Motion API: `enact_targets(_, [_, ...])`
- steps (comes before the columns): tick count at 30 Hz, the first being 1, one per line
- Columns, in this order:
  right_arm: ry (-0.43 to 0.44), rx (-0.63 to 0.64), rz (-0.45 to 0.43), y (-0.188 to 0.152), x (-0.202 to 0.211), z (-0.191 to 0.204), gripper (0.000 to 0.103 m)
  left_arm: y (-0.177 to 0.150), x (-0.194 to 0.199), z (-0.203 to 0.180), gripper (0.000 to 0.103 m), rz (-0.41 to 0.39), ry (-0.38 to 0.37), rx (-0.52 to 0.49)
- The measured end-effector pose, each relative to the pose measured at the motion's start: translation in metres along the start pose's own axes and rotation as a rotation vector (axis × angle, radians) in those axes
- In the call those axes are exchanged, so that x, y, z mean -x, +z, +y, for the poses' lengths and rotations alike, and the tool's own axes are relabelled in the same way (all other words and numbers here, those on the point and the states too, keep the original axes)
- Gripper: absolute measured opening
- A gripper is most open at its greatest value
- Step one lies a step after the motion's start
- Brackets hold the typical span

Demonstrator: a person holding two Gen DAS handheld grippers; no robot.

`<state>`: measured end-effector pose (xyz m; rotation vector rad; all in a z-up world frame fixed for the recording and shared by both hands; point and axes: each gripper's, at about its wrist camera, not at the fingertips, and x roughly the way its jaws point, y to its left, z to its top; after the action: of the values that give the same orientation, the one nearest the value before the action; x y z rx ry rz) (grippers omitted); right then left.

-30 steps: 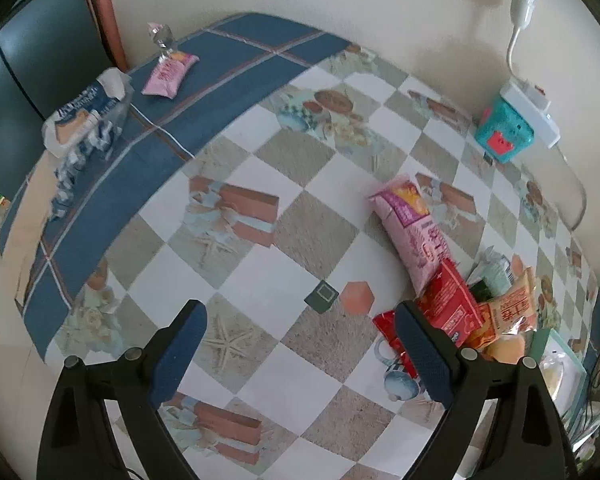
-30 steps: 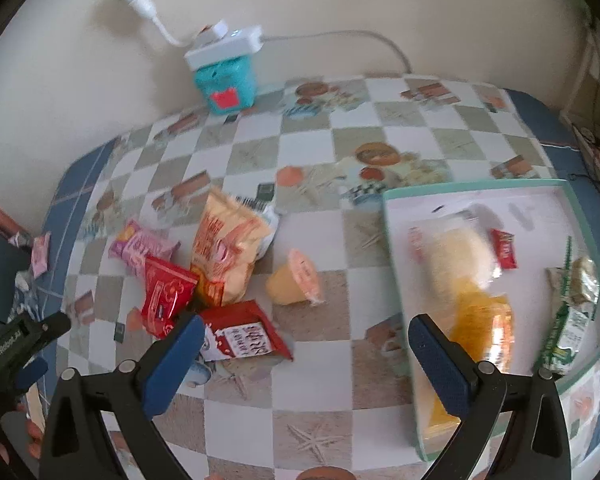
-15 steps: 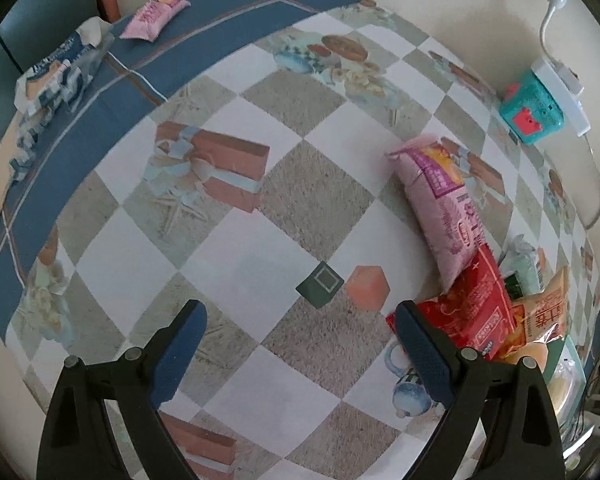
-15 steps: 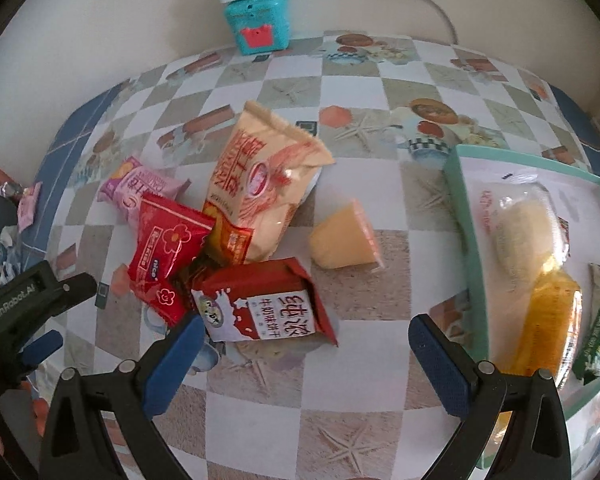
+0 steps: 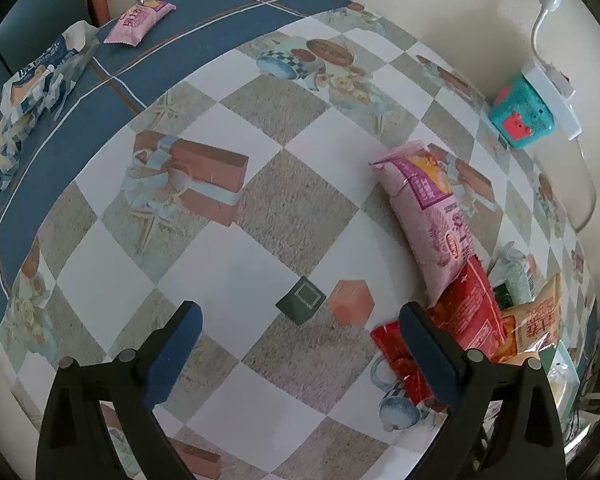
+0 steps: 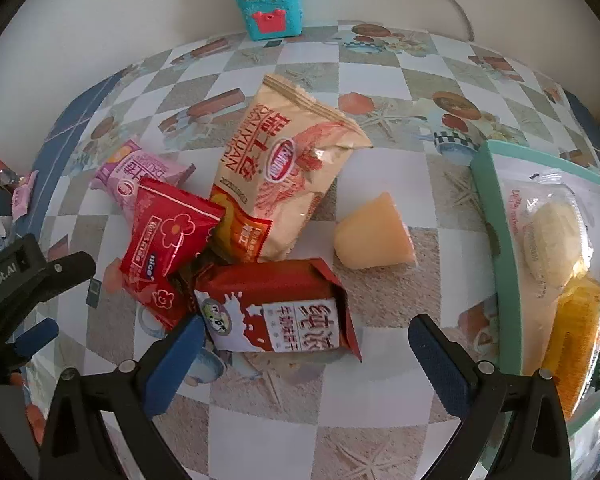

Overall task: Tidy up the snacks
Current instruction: 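Reach the right gripper to the red-and-white milk biscuit box and close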

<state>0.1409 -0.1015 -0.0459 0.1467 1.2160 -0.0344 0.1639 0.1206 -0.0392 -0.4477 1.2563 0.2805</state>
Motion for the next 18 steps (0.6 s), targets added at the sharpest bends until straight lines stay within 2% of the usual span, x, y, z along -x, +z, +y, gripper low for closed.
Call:
enact_targets(10, [0.038, 0.018, -0.028, 0.003, -0.007, 0.013, 0.102, 0.006, 0.002, -0.002, 0.099, -0.035, -0.030, 0.011])
enact_targets(12, [0.045, 0.012, -0.026, 0.002, -0.009, 0.014, 0.099, 0.008, 0.002, -0.005, 0.099, -0.039, -0.034, 0.003])
enact_targets(14, [0.050, 0.003, -0.022, 0.001, -0.011, 0.012, 0.090, 0.009, 0.002, -0.010, 0.099, -0.039, -0.042, -0.013])
enact_targets(18, [0.060, -0.016, -0.031, 0.001, -0.010, 0.003, 0.087, 0.006, 0.002, -0.015, 0.099, -0.020, -0.057, -0.046])
